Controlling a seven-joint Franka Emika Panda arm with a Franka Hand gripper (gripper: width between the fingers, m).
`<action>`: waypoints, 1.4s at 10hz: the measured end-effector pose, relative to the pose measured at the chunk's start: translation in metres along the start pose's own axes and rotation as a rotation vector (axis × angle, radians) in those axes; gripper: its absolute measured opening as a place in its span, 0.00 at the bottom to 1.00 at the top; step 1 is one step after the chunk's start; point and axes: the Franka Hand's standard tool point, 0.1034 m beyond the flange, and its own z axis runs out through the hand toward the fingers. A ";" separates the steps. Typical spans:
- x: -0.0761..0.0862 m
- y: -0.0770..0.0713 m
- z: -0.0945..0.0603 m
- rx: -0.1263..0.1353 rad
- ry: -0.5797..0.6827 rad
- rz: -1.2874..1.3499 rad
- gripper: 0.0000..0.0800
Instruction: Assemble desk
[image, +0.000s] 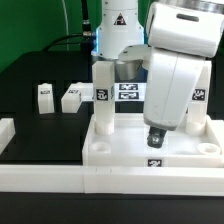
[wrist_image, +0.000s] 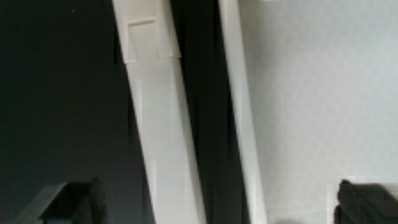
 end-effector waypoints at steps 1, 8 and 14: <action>-0.019 -0.001 0.001 0.027 -0.015 0.165 0.81; -0.032 -0.004 0.001 0.048 -0.061 0.727 0.81; -0.083 -0.003 0.007 0.146 -0.066 1.303 0.81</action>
Offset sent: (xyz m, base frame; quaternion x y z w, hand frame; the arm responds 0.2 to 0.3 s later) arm -0.0054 0.0010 0.0036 -0.0240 -0.0479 0.1579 0.9860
